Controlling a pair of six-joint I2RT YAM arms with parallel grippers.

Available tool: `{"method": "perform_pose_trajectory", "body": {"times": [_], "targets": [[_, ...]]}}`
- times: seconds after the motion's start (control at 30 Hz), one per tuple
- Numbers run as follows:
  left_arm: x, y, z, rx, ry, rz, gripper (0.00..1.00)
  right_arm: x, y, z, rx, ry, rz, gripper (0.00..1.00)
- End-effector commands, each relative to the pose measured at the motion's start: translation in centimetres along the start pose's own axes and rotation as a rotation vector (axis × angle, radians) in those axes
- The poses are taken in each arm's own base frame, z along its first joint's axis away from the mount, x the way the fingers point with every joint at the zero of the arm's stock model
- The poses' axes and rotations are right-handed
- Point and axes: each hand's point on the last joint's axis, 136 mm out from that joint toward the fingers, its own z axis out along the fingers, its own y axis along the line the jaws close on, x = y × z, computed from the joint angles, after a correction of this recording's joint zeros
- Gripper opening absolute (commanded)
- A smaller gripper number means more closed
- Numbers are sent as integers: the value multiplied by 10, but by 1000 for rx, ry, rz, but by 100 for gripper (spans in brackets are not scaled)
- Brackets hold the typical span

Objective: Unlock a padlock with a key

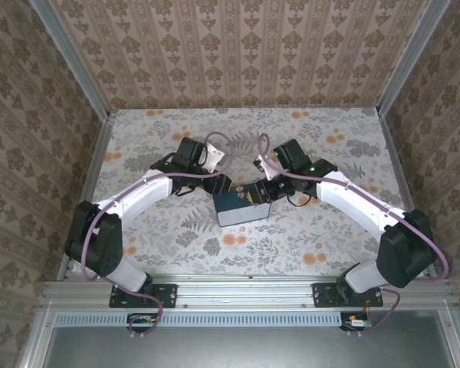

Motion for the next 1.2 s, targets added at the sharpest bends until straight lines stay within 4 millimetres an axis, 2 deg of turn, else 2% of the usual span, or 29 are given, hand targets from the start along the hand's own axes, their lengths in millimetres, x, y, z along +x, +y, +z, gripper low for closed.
{"method": "perform_pose_trajectory", "body": {"times": [0.0,0.07,0.17,0.23,0.3,0.37,0.47,0.57,0.63,0.83,1.17], "targets": [[-21,-18,-18,52,-147,182,47,-9,12,2,-163,-7,340,20],[-24,-37,-25,125,-259,344,47,-10,9,7,-203,-16,440,20],[-14,-88,-46,310,-439,681,51,-13,5,9,-223,-16,521,20],[-11,-107,-53,385,-457,765,53,-15,3,9,-225,-13,552,20],[-10,-111,-49,429,-411,783,53,-18,2,7,-237,-17,577,24],[-5,-109,-40,432,-371,826,53,-20,-1,6,-250,-24,586,24],[-15,-98,-33,409,-376,848,54,-19,-8,7,-255,-19,605,23],[-23,-96,-32,433,-366,860,55,-21,-13,4,-262,-30,634,23],[-21,-100,-28,473,-333,875,55,-24,-13,3,-285,-36,648,24],[-20,-96,-6,499,-298,867,55,-25,-13,6,-320,-36,703,26],[-19,-97,6,581,-245,889,48,-22,-13,2,-310,-32,680,27]]}}
